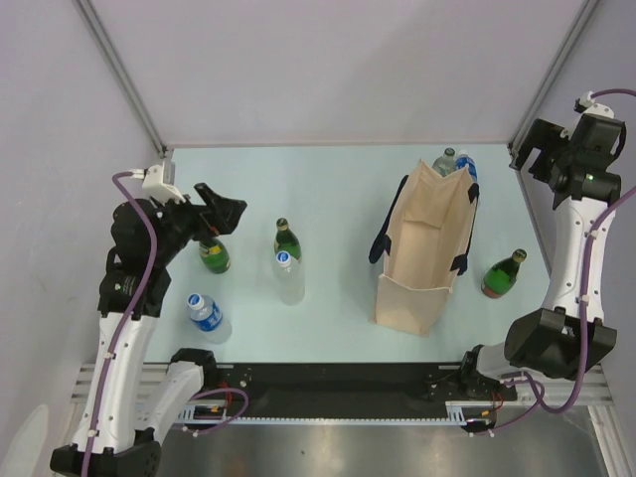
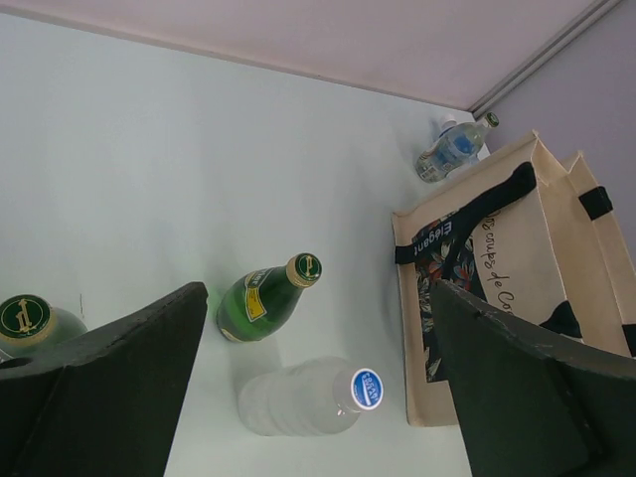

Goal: Place the beverage into the canvas bag

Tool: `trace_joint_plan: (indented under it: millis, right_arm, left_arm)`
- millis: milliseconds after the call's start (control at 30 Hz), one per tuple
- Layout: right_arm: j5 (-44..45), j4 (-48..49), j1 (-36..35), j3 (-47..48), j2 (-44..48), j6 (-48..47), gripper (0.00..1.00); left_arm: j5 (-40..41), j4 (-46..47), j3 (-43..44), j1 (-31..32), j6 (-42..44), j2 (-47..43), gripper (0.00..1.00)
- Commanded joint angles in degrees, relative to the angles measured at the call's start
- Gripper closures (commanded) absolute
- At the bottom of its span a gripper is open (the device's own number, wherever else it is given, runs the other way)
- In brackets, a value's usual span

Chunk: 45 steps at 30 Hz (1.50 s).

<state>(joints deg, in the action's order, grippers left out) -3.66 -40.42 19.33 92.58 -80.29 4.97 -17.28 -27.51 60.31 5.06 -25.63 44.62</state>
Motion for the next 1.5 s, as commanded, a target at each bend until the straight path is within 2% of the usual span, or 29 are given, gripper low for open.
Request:
trace_joint_plan:
  millis: [0,233,400,500,633,767,900,1033,1200,1467]
  right_arm:
    - [0.1,1.7,-0.3,3.2,-0.4,1.0,0.00]
    - [-4.1,4.3,-1.0,0.9,0.7,-2.9,0.00]
    - [-9.3,7.9,-6.0,-3.6,4.2,-15.4,0.00]
    - [-12.8,5.1,-7.2,-2.1,3.2,-17.5,0.00]
    - [-14.6,-1.9,-6.3,4.1,-3.0,-16.1,0.00]
    - [-21.9,-4.4,-3.6,7.4,-10.7,-13.8,0.00]
    - [-24.5,-4.9,-2.9,12.0,-18.7,-13.4,0.00]
    - [-24.5,-10.1,-1.2,23.3,-30.6,-11.7,0.00]
    - [-20.1,-11.2,-1.3,34.5,-42.7,-11.2,0.00]
    - [-17.6,-13.0,-2.1,41.7,-52.9,-11.6,0.02]
  left_arm:
    - [-1.9,1.6,0.4,-0.3,-0.8,0.2,0.00]
    - [-2.7,1.7,0.5,-0.3,-1.4,0.1,0.00]
    - [-4.3,1.7,0.7,-0.2,-2.5,0.1,0.00]
    - [-5.7,1.7,0.6,-0.2,-3.3,0.2,0.00]
    - [-7.3,1.9,0.6,-0.2,-4.5,0.5,0.00]
    - [-8.4,2.0,0.9,-0.1,-4.9,1.2,0.00]
    - [-8.6,2.4,0.9,0.4,-5.6,2.0,0.00]
    - [-8.5,2.5,1.4,1.5,-6.3,3.1,0.00]
    - [-7.0,2.5,2.0,3.6,-6.9,4.4,0.00]
    - [-5.8,2.5,3.1,4.8,-8.0,6.3,0.00]
